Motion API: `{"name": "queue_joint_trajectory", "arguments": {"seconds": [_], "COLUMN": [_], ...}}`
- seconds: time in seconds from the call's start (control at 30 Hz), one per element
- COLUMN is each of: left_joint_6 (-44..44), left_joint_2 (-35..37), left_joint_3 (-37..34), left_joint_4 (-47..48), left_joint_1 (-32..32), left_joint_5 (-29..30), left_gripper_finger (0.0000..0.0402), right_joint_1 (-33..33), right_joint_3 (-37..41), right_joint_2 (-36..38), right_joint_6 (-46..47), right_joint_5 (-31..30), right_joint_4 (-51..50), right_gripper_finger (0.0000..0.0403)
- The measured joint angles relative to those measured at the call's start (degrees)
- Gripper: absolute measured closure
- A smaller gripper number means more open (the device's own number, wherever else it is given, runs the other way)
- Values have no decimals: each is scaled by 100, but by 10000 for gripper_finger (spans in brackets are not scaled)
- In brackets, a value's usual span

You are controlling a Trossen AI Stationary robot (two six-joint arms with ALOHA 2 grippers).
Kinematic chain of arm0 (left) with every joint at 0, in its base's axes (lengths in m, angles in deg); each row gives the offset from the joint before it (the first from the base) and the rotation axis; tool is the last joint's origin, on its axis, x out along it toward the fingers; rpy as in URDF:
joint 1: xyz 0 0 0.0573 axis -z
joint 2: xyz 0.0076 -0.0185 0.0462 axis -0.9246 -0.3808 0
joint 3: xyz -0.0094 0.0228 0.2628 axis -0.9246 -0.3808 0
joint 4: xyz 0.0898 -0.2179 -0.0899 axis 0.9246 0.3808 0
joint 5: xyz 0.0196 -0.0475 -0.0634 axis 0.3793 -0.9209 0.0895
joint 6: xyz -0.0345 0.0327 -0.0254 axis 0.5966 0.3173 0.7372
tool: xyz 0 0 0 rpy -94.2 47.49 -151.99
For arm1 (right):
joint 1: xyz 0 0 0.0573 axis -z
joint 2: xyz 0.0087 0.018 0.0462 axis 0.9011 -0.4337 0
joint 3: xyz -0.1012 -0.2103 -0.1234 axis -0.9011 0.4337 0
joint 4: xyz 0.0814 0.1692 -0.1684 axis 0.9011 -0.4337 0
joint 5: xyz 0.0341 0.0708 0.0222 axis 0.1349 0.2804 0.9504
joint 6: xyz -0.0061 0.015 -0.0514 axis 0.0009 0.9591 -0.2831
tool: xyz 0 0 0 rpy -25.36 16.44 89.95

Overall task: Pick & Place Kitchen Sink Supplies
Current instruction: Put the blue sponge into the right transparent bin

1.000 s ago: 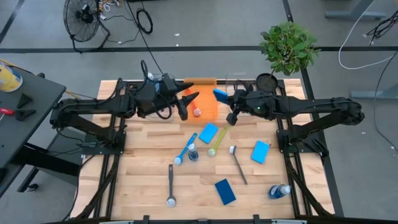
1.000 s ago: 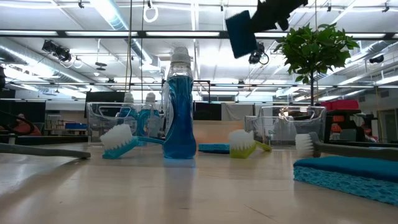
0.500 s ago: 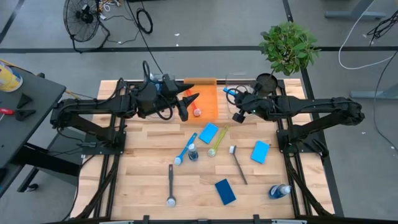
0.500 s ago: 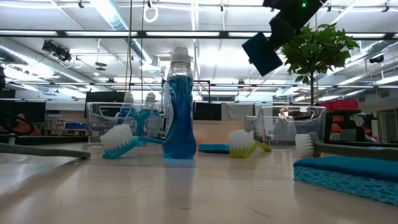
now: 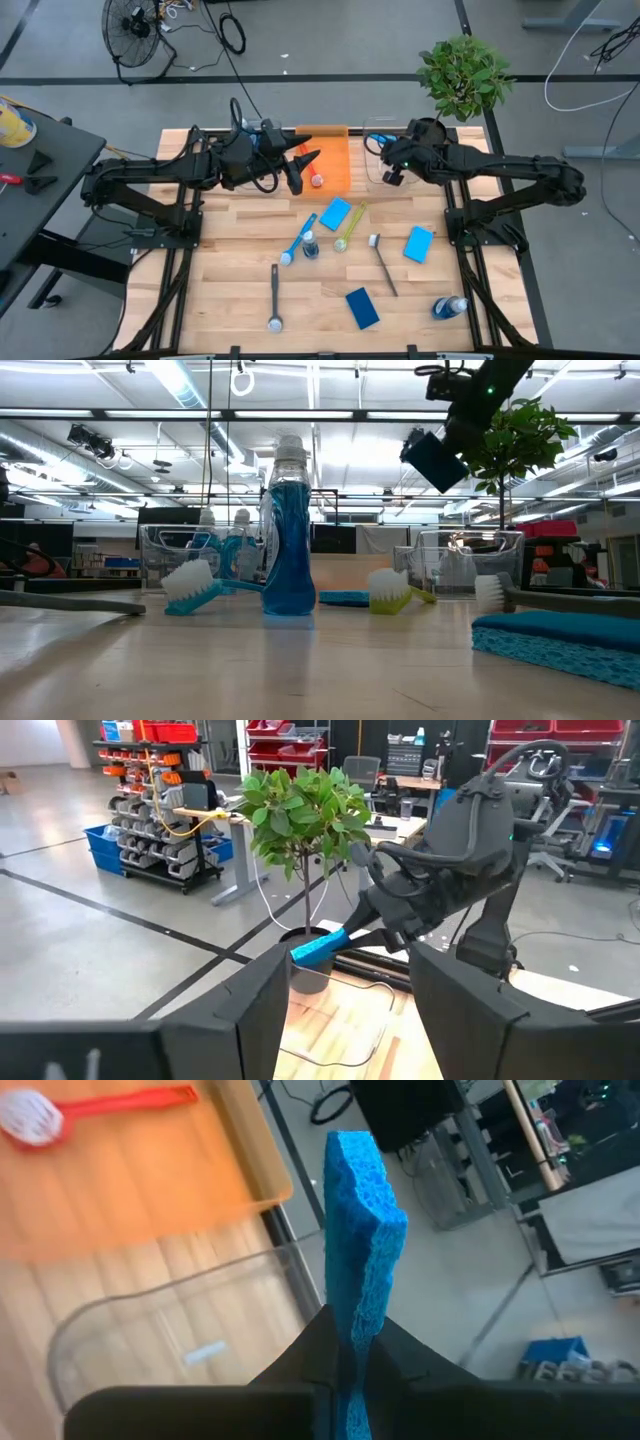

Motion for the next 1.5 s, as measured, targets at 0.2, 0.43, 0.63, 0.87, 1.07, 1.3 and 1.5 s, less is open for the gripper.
{"name": "queue_joint_trajectory", "arguments": {"seconds": [0.2,0.43,0.63,0.87,1.07,1.3,1.5], "left_joint_6": [-9,-14,-14,-16,-13,-12,-10], "left_joint_2": [0,0,0,-2,-2,-2,-2], "left_joint_3": [0,0,0,0,0,0,-2], "left_joint_4": [15,15,15,24,128,329,365], "left_joint_1": [-11,-11,-11,-11,-11,-11,-11], "left_joint_5": [14,14,15,15,15,16,14], "left_gripper_finger": [193,193,193,193,193,193,193], "right_joint_1": [235,456,607,783,958,1369,1844], "right_joint_3": [0,0,2,2,2,2,2], "right_joint_2": [0,-2,-202,-731,-1148,-1391,-1399], "right_joint_6": [-437,-564,-566,-564,-297,208,832], "right_joint_5": [-2,8,51,64,191,1014,1595], "right_joint_4": [2,2,6,0,-36,-178,-337], "right_gripper_finger": [373,373,373,373,373,373,373]}}
